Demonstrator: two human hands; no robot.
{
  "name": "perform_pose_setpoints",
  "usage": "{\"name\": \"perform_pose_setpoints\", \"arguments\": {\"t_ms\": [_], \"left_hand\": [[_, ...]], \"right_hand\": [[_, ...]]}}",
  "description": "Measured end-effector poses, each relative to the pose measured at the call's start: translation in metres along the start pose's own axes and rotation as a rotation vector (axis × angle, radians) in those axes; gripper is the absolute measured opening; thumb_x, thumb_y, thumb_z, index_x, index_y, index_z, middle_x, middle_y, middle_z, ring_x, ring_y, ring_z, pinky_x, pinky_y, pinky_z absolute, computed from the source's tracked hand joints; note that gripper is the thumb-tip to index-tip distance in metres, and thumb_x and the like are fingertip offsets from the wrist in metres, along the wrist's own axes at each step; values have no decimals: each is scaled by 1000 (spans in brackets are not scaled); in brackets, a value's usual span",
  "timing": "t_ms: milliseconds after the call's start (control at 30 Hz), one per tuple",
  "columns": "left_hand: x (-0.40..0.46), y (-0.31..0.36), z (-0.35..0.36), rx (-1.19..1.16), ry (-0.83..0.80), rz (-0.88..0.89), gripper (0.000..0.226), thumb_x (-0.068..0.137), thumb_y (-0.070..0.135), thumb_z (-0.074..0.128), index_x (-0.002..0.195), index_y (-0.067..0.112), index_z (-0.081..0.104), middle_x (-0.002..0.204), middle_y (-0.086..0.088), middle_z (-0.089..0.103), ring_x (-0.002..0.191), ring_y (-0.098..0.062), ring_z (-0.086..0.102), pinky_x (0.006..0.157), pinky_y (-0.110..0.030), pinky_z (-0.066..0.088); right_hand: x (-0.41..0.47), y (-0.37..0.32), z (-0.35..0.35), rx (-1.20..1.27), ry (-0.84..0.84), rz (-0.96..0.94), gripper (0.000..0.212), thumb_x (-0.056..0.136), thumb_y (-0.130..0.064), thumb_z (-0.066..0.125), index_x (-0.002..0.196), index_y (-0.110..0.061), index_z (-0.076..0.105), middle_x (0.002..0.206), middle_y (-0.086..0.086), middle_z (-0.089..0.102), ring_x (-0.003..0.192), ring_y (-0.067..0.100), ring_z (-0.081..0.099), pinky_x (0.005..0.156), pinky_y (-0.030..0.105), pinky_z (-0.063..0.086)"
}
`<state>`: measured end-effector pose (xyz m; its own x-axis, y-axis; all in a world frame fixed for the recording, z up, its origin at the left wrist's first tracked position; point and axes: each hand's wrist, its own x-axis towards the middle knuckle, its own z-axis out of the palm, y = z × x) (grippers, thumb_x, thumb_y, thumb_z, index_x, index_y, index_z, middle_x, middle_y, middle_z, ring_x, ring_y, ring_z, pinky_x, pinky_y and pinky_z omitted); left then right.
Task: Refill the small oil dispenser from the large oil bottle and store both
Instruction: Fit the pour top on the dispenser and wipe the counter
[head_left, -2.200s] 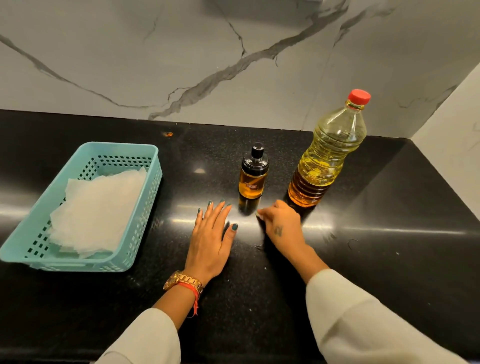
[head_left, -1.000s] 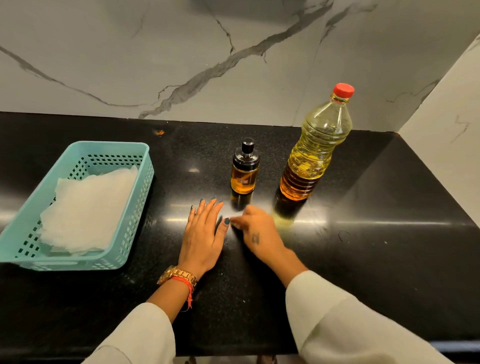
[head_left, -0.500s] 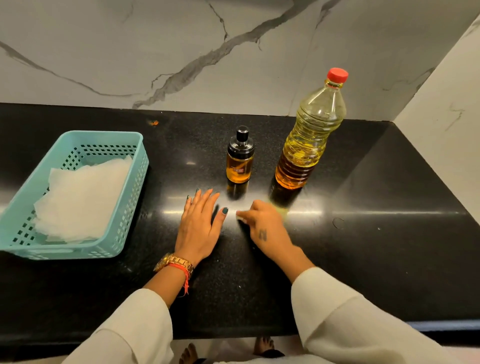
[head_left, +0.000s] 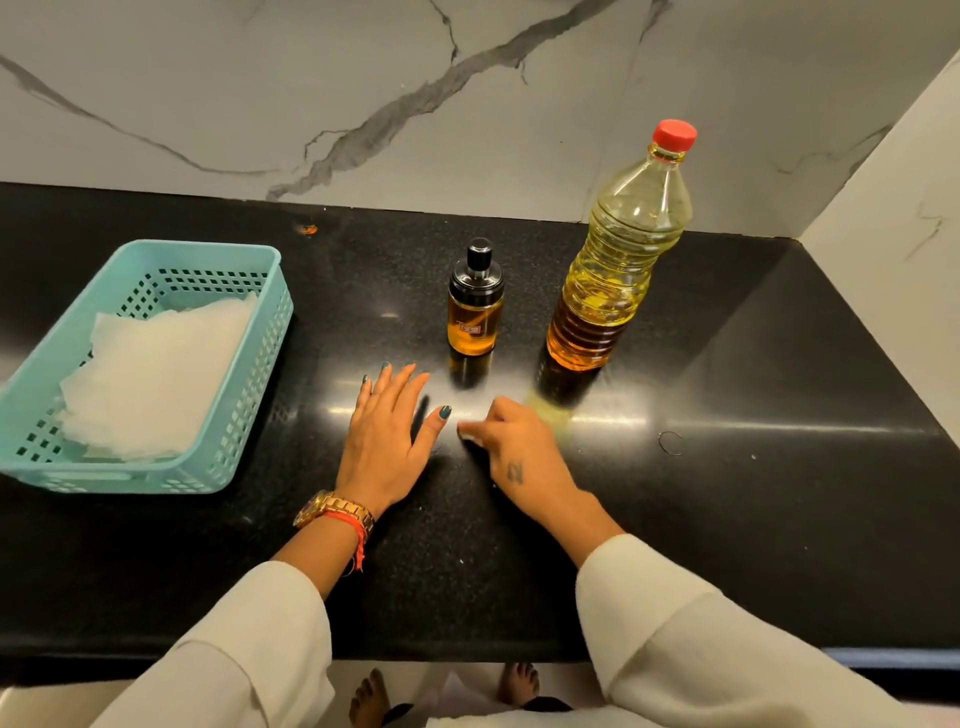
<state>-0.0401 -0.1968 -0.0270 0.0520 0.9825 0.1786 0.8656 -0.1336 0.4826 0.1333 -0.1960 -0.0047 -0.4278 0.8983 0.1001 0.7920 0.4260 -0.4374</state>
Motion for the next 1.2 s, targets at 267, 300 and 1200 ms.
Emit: {"name": "perform_pose_setpoints", "arguments": {"t_ms": [267,300,1200], "left_hand": [[0,2,0,0,27,6,73,86,62,20,141,17,36,150,-5,33,143,-23,18,117,-36,5],[0,2,0,-2,36,9,72,87,61,21,141,16,37,150,-6,34,143,-23,18,117,-36,6],[1,-1,1,1,27,-15,72,87,60,16,140,17,38,150,-6,34,143,-23,20,117,-36,6]], "right_hand": [[-10,67,-31,31,154,211,23,87,-7,58,107,-11,70,80,5,43,74,26,51,64,24,29],[1,65,-28,21,151,204,24,88,-7,57,109,-10,69,81,4,42,78,28,52,65,24,28],[-34,81,-39,88,159,189,22,80,-1,66,97,-14,74,77,-1,52,71,22,55,64,20,33]]}}
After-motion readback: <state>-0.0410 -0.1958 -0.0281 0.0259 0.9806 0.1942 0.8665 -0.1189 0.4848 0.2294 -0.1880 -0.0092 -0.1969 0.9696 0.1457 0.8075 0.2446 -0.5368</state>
